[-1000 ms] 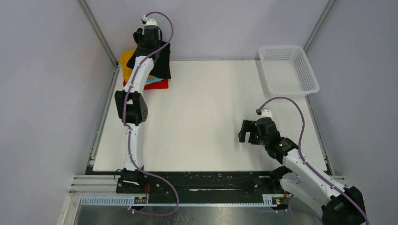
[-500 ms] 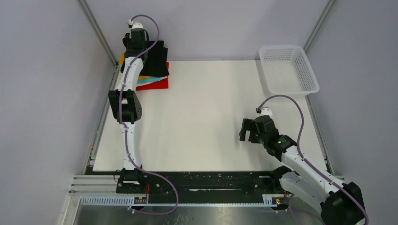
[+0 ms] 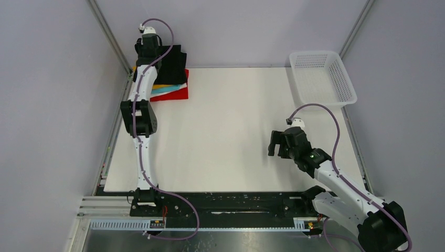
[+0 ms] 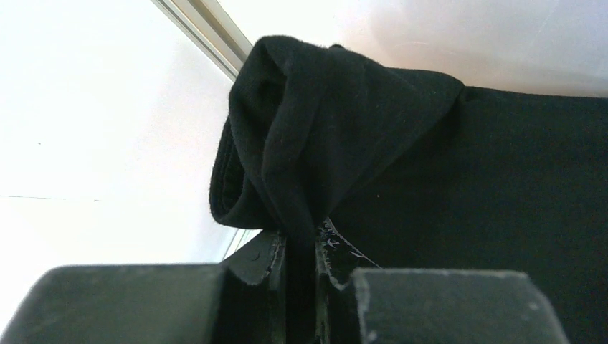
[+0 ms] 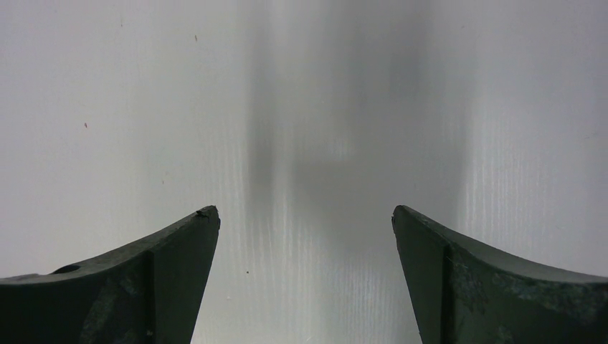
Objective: Fold and stack the t-shirts
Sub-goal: Put the neatly folded tshirt into the corner of the board with the left arm, then reset both arms
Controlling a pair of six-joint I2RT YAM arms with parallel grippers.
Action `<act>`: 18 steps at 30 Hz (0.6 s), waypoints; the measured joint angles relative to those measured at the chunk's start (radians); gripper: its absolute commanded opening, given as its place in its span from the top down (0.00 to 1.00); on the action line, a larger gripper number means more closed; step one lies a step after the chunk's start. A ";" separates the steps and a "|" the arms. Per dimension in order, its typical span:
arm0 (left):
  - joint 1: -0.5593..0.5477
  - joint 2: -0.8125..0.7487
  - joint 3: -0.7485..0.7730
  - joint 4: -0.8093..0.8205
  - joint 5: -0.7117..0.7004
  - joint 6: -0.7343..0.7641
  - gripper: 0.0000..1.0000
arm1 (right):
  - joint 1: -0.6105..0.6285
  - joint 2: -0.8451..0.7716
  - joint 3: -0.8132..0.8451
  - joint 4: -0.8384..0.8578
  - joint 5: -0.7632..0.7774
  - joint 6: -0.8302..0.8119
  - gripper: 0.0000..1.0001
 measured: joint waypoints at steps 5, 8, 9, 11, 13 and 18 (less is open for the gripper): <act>0.001 0.010 0.001 0.014 -0.011 0.006 0.37 | 0.000 -0.005 0.010 -0.013 0.019 0.000 0.01; 0.004 0.011 0.001 0.041 -0.051 0.005 0.01 | 0.000 -0.015 0.011 -0.015 0.029 0.000 0.00; 0.006 0.011 0.001 0.055 -0.062 -0.004 0.01 | 0.000 -0.019 0.011 -0.015 0.029 0.000 0.00; 0.011 0.008 -0.006 0.077 -0.071 -0.021 0.01 | 0.000 -0.024 0.011 -0.016 0.029 0.000 0.01; 0.014 -0.008 -0.033 0.081 -0.071 -0.040 0.01 | 0.000 -0.029 0.011 -0.018 0.029 0.000 0.01; 0.016 -0.069 -0.079 0.041 -0.036 -0.133 0.01 | 0.000 -0.051 0.011 -0.033 0.032 0.002 0.01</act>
